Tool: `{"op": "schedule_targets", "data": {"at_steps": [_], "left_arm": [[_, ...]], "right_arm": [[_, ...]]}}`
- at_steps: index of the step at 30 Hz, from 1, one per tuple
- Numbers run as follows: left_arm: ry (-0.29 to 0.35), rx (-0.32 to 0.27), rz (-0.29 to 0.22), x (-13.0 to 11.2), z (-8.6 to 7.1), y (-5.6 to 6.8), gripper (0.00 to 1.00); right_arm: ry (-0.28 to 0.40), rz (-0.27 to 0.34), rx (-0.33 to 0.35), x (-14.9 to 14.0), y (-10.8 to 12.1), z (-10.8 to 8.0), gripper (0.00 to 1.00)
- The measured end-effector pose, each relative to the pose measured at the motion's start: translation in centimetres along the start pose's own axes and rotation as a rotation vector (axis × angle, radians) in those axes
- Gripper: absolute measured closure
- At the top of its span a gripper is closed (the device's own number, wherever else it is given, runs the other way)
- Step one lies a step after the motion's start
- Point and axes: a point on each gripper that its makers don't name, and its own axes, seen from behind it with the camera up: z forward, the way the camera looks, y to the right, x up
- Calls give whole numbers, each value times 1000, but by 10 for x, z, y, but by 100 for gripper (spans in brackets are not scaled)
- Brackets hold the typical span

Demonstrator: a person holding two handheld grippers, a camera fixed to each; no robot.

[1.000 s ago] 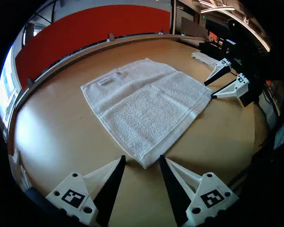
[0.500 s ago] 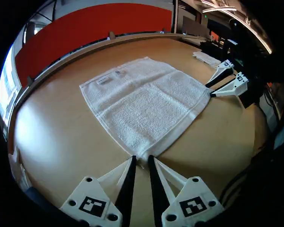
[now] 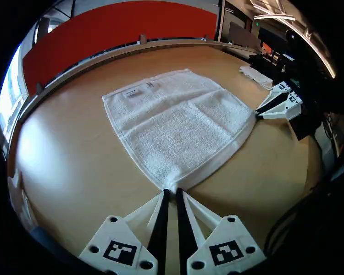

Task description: Fold towel

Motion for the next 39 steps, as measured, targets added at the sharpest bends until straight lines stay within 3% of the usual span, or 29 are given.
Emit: {"op": "schedule_targets", "data": {"at_steps": [16, 39], "left_arm": [[21, 4, -52, 15, -14, 6, 88], [106, 37, -110, 62, -65, 2, 88]], "right_arm": [[20, -8, -10, 12, 7, -11, 90], [162, -51, -37, 83, 5, -62, 90]]}}
